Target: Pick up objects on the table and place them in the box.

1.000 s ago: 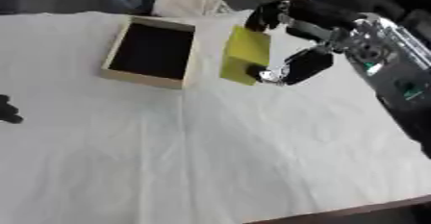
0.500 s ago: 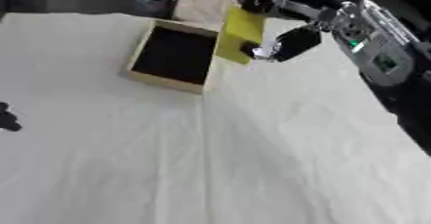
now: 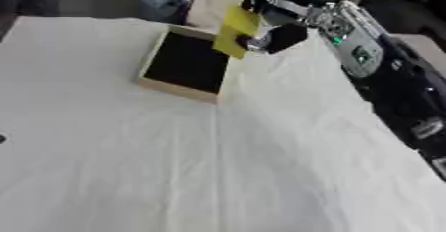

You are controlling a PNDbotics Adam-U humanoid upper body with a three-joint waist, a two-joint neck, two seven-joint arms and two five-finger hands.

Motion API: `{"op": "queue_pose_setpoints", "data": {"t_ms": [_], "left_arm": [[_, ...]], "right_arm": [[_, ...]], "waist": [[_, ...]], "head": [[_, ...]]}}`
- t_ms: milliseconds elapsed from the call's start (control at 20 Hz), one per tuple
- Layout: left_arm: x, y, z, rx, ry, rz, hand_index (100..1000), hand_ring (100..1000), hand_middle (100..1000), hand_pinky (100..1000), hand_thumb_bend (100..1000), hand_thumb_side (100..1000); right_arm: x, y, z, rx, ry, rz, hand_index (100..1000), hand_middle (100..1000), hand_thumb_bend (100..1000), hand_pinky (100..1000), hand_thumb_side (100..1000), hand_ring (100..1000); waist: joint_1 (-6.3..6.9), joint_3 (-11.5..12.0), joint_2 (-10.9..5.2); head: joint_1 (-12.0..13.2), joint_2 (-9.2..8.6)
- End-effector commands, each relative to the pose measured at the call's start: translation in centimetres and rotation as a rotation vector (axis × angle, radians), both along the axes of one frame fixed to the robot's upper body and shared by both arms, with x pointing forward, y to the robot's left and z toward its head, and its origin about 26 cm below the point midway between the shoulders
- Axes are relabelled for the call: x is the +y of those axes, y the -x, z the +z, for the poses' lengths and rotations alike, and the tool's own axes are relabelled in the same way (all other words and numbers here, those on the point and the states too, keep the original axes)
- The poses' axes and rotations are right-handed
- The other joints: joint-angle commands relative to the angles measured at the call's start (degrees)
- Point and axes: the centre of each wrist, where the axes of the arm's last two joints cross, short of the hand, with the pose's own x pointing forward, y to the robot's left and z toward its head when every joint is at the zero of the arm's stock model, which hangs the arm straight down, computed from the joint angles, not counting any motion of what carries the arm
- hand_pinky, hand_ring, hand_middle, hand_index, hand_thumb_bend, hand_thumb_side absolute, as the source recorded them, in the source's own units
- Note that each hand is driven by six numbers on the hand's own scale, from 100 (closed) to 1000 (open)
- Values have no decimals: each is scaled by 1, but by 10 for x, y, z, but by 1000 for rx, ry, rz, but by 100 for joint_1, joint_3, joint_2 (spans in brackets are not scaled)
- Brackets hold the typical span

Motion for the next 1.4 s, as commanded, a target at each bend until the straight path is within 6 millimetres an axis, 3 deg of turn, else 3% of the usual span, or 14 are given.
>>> {"op": "queue_pose_setpoints", "data": {"t_ms": [50, 700, 800, 850, 1150, 1400], "left_arm": [[-4, 2, 10, -35, 4, -27, 784, 658, 624, 851, 536, 627], [-13, 3, 16, -50, 14, -75, 784, 658, 623, 849, 539, 624], [-13, 3, 16, -51, 14, -78, 784, 658, 623, 849, 540, 623], [-13, 3, 16, -51, 14, -78, 784, 658, 623, 849, 540, 623], [-14, 3, 17, -52, 14, -82, 784, 658, 623, 849, 541, 623], [-15, 3, 17, -52, 15, -84, 784, 657, 623, 849, 542, 623]], "right_arm": [[-7, -3, 8, -41, -11, -33, 730, 791, 202, 747, 593, 745], [4, -25, -32, -41, -32, -74, 738, 783, 204, 740, 600, 736], [6, -27, -39, -37, -22, -79, 748, 784, 248, 741, 571, 739], [7, -28, -42, -35, -14, -79, 748, 784, 216, 741, 601, 738], [14, -33, -56, -11, 29, -62, 754, 785, 227, 743, 606, 741], [19, -34, -61, -2, 96, -37, 827, 793, 335, 750, 651, 750]], "waist": [[31, 48, -87], [92, 423, -82], [98, 423, -79], [100, 418, -77], [107, 339, -55], [122, 264, -47]], "head": [[-96, -100], [-369, -182], [-385, -193], [-387, -198], [-364, -206], [-348, -199]]}}
